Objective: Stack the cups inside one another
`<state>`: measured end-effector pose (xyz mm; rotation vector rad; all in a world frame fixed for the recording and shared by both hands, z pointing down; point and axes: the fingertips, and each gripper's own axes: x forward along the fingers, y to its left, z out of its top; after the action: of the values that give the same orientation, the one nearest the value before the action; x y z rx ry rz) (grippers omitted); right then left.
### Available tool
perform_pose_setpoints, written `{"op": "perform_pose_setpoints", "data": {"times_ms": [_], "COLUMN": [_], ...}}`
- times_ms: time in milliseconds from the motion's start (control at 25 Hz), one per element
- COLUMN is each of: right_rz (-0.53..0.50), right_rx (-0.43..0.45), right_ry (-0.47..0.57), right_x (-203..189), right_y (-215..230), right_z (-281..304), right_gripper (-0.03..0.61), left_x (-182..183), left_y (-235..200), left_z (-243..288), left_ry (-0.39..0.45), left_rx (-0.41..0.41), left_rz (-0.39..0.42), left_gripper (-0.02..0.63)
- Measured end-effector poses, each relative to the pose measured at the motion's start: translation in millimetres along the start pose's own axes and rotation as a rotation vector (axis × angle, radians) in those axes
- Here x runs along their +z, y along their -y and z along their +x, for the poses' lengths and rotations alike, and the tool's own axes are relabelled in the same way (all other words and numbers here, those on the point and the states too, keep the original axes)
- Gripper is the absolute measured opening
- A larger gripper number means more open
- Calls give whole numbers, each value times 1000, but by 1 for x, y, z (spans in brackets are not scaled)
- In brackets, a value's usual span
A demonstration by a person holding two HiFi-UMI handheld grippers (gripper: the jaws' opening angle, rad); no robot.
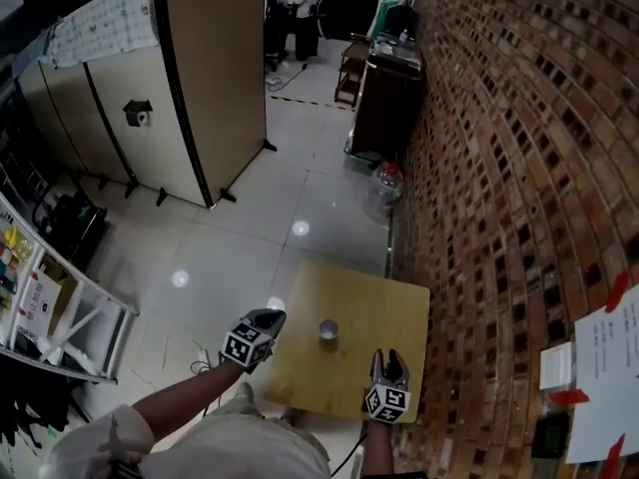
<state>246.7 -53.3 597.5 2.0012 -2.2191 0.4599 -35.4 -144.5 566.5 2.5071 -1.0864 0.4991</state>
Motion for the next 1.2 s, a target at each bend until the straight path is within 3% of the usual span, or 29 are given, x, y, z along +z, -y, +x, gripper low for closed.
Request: {"op": "perform_pose_setpoints", "data": {"times_ms": [240, 640, 1200], "right_rz": [-22, -72, -126], "right_rx": [45, 41, 27], "right_ry": [-45, 51, 60], "right_x": [-3, 45, 63], "right_y": [-17, -53, -172], "right_z": [-5, 10, -45], "right_gripper": [137, 101, 88], "left_x": [-24, -1, -29], "left_y": [20, -6, -41], "left_z": [-27, -61, -162], "left_ry": [7, 89, 91], "left_rx": [1, -33, -106], "left_rz": [-48, 2, 22], "left_gripper": [26, 37, 38]}}
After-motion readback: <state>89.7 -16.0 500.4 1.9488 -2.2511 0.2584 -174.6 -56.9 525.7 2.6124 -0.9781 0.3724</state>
